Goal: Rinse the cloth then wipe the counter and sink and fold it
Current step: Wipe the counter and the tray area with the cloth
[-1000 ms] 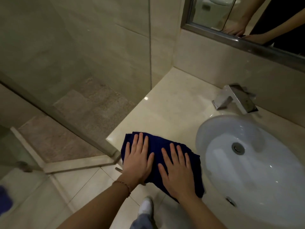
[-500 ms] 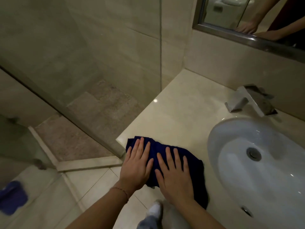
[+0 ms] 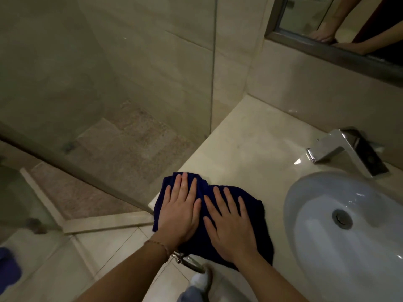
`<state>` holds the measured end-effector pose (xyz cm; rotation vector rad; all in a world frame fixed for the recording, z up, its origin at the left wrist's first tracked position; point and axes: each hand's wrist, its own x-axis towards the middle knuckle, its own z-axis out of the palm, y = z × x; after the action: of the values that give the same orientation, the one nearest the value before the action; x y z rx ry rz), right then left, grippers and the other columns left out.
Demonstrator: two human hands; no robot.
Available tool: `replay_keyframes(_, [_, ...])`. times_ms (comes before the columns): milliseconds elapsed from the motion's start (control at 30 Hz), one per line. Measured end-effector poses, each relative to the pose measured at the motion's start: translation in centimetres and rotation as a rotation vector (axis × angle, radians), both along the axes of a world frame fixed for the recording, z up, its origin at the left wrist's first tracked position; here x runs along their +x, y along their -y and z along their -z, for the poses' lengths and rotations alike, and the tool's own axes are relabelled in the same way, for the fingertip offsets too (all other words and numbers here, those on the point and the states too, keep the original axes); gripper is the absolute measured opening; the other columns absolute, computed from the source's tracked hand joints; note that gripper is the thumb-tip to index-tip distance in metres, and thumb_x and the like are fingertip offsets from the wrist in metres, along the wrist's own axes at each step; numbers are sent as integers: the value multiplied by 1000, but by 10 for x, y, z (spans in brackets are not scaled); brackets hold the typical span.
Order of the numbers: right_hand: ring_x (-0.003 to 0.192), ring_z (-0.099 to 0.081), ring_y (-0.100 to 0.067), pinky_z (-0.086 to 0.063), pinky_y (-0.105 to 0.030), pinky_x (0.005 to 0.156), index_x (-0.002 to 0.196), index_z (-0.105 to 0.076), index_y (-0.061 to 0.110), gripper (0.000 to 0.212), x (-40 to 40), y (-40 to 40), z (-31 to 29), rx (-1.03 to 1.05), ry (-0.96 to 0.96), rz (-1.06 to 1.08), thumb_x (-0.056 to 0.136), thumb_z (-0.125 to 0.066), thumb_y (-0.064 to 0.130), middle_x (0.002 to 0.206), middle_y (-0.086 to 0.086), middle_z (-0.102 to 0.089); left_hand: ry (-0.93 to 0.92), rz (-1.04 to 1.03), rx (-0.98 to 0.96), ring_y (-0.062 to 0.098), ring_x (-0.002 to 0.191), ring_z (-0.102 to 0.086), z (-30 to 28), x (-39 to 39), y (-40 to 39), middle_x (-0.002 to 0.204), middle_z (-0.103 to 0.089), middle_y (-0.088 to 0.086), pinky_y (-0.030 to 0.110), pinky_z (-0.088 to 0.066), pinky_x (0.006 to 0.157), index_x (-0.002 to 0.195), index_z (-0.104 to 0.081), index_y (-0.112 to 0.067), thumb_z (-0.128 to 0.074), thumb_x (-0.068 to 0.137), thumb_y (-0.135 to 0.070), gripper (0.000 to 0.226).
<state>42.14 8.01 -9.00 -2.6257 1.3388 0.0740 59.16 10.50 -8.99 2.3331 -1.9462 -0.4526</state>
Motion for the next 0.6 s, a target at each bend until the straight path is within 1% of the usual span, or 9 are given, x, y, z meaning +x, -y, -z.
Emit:
replay_keyframes(67, [151, -26, -28, -19, -53, 117, 155, -34, 27, 57, -4, 16, 0, -7, -4, 13, 104, -26, 51, 163, -4, -30, 19, 27, -9, 21, 153, 24, 0, 0, 16, 167, 20, 4, 42, 13, 123, 162, 5, -22, 6, 99, -51, 69])
replay_keyframes(133, [151, -26, -27, -19, -52, 118, 155, -33, 28, 56, -8, 31, -1, -5, -10, 46, 104, -25, 51, 163, -3, -30, 22, 55, 0, 21, 153, 25, 1, -1, 35, 167, 20, 3, 41, 15, 122, 162, 6, -23, 5, 100, -51, 68])
replay_keyframes(200, [150, -28, -27, -19, -52, 117, 154, -34, 28, 57, -11, 45, -4, 2, -9, 93, 104, -21, 51, 163, -2, -31, 21, 84, -3, 20, 153, 26, -1, -5, 54, 167, 21, 3, 41, 17, 121, 162, 6, -24, 4, 100, -52, 68])
replay_keyframes(300, [151, -27, -27, -19, -52, 118, 155, -32, 28, 58, -15, 64, -6, 7, -13, 164, 105, -15, 52, 164, -2, -29, 4, 127, -12, 20, 153, 25, -2, -11, 85, 168, 20, 2, 40, 16, 122, 163, 5, -25, 1, 102, -52, 67])
replay_keyframes(500, [152, -22, -28, -17, -53, 119, 157, -30, 28, 58, -20, 103, -7, -7, -22, 293, 105, -17, 51, 165, -4, -25, -10, 223, -18, 19, 153, 25, -2, -19, 145, 168, 19, 1, 40, 15, 122, 163, 4, -27, -6, 105, -52, 63])
replay_keyframes(600, [153, -20, -28, -17, -53, 119, 157, -29, 29, 59, -22, 124, -7, -9, -27, 332, 104, -16, 52, 166, -4, -23, 4, 251, -6, 19, 154, 24, -3, -24, 172, 168, 19, 1, 40, 15, 123, 162, 6, -29, 0, 102, -55, 66])
